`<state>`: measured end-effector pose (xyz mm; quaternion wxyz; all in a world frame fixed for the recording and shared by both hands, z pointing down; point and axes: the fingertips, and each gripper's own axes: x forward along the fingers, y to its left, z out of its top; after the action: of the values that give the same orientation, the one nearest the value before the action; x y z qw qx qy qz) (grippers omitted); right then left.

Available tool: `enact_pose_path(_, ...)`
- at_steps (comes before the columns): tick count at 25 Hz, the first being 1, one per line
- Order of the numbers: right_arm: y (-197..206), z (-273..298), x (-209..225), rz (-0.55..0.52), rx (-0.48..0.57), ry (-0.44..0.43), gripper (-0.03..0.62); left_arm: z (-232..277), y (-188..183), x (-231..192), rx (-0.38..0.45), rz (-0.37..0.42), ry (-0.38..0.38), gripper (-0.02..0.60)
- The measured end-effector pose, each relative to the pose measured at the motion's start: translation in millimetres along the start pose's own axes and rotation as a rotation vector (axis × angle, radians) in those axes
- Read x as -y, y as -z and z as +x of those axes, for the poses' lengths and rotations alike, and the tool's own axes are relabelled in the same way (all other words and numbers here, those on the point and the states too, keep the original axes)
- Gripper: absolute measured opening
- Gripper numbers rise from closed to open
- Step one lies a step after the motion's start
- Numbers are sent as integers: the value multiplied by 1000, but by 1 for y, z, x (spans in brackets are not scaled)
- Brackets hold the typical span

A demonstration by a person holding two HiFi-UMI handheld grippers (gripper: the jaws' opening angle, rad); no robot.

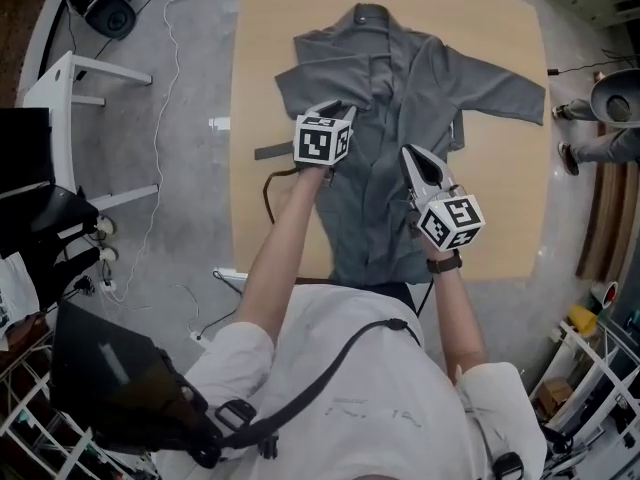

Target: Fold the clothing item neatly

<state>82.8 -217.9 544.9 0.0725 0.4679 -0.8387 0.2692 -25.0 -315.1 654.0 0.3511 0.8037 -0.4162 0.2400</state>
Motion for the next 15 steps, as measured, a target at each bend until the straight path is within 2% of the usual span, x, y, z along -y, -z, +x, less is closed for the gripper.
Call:
enact_pose_path(4, -7, 66, -30, -146, -66, -119, 33, -56, 1, -53, 75, -50, -77, 120)
enact_pose_path(7, 2, 118, -56, -254, -136, -193, 46, -85, 14, -86, 88, -70, -135, 120)
enact_pose_path(11, 34, 181, -90, -387, -260, -284, 77, -115, 30, -115, 97, -106, -200, 120)
enact_pose_path(15, 74, 230, -106, -536, -400, -320, 136, -133, 42, -126, 114, -147, -220, 120)
